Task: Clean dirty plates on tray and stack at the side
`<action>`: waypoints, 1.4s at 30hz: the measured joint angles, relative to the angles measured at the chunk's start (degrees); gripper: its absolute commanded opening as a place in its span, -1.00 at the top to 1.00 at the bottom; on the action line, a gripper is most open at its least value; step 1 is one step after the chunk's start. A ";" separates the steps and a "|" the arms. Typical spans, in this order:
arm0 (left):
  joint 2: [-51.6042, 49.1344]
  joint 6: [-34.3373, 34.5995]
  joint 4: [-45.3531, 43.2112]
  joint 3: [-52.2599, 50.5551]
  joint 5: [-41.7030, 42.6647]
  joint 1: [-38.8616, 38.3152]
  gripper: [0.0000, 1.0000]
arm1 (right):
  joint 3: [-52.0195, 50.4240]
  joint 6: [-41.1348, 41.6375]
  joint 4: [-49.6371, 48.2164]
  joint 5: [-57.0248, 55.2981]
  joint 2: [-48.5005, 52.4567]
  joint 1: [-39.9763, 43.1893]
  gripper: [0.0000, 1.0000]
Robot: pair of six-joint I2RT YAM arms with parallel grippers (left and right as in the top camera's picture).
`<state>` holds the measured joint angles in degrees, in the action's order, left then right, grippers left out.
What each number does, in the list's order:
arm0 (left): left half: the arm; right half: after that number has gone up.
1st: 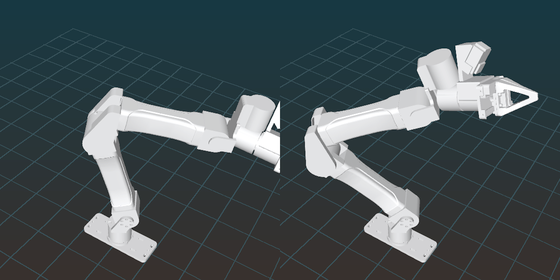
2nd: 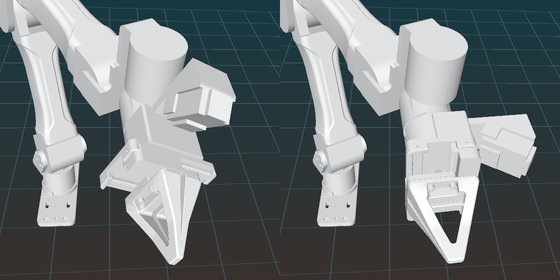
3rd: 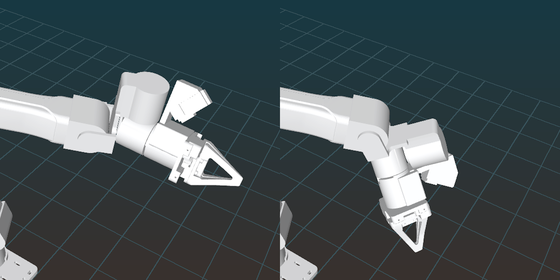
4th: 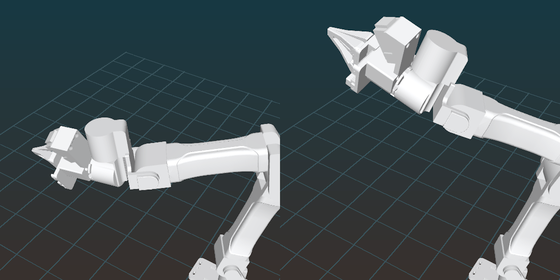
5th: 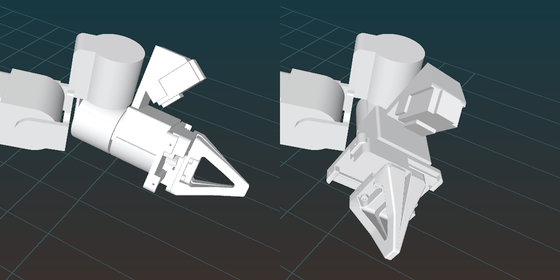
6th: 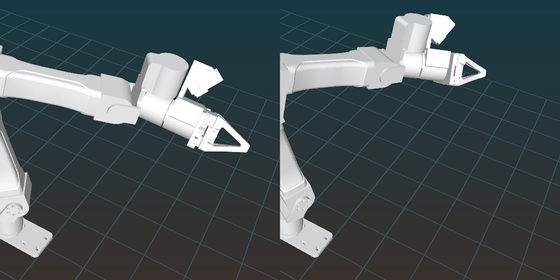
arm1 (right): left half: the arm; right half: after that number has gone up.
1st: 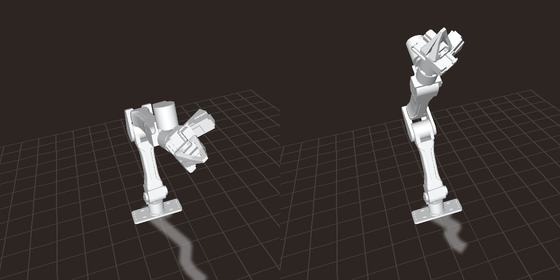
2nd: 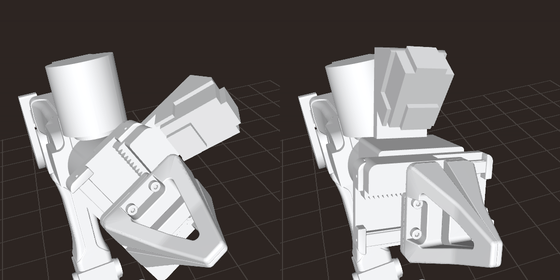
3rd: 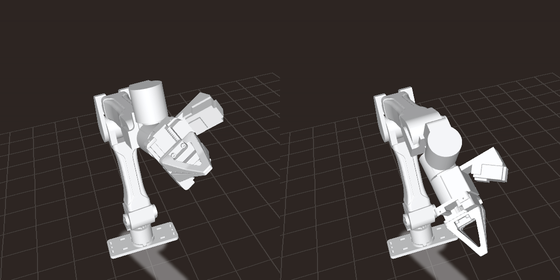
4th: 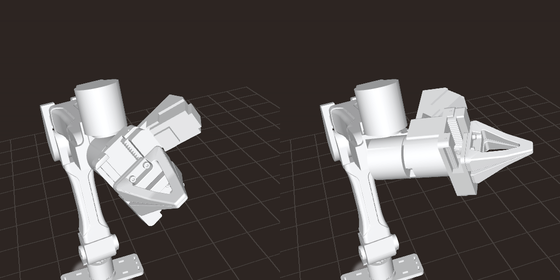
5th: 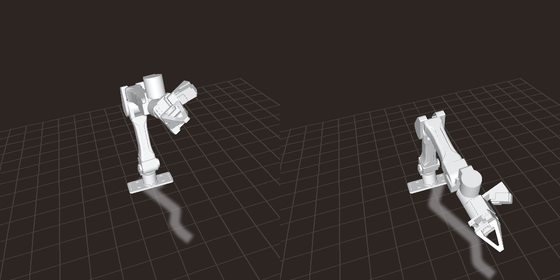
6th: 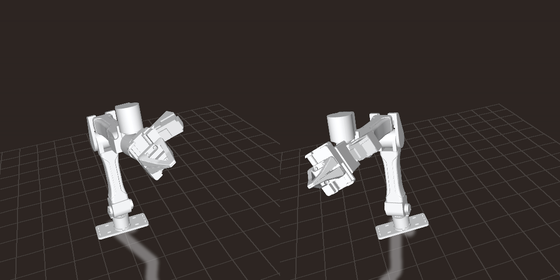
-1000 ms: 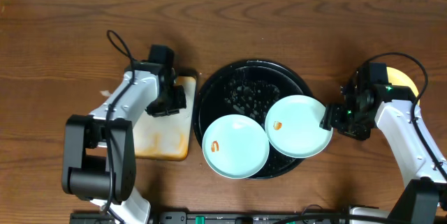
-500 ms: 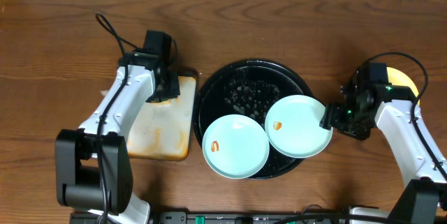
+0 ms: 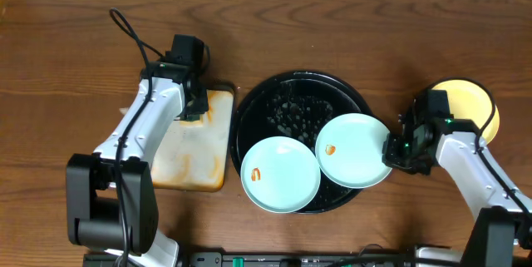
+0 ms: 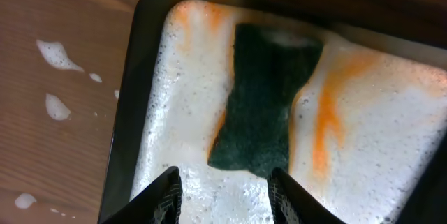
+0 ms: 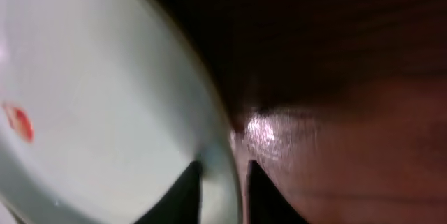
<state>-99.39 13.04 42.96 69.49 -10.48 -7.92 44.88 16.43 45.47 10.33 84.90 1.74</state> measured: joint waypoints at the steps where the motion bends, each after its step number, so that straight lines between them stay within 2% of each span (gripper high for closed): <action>1: 0.00 0.00 0.24 0.00 0.00 0.00 0.15 | -0.26 0.50 -0.81 0.02 0.00 0.00 0.87; 4: -0.02 0.00 0.39 -0.02 0.00 0.00 0.15 | -0.37 1.64 -5.01 -0.28 0.00 0.00 0.98; 13: -0.04 0.00 0.46 0.00 2.32 0.00 0.14 | -0.50 -0.42 -18.34 -1.20 0.00 -0.68 0.98; 18: -0.04 0.00 0.48 0.00 2.95 0.00 0.15 | -0.50 -2.14 -21.55 -1.33 0.00 -3.17 0.97; 25: -0.04 0.00 1.55 0.00 3.67 0.00 0.12 | -0.50 -3.21 -20.63 -1.36 0.00 -4.26 0.96; 27: 0.00 0.00 1.60 0.00 3.76 0.00 0.07 | -0.50 -3.26 -19.23 -1.38 0.00 -4.26 0.75; 28: 0.15 0.00 1.62 0.00 3.78 0.00 0.06 | -0.50 -3.39 -18.56 -1.36 0.00 -4.26 0.72; 33: 2.25 -0.02 1.62 0.00 4.11 0.00 0.04 | -0.50 -3.61 -16.50 -1.66 0.00 -4.26 0.73; 36: 3.21 -0.02 1.64 0.00 4.13 0.00 0.04 | -0.50 -3.65 -16.55 -2.34 0.00 -4.24 0.12; 37: 3.30 -0.02 1.70 0.00 4.11 0.00 0.03 | -0.50 -3.69 -16.57 -2.62 0.00 -4.24 0.03; 42: 3.30 -0.02 1.90 0.00 4.11 0.00 -0.02 | -0.50 -3.69 -16.63 -3.23 0.00 -4.24 0.06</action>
<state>-96.09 13.02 44.86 69.49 -6.37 -7.92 44.38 12.73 28.84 7.09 84.90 -2.50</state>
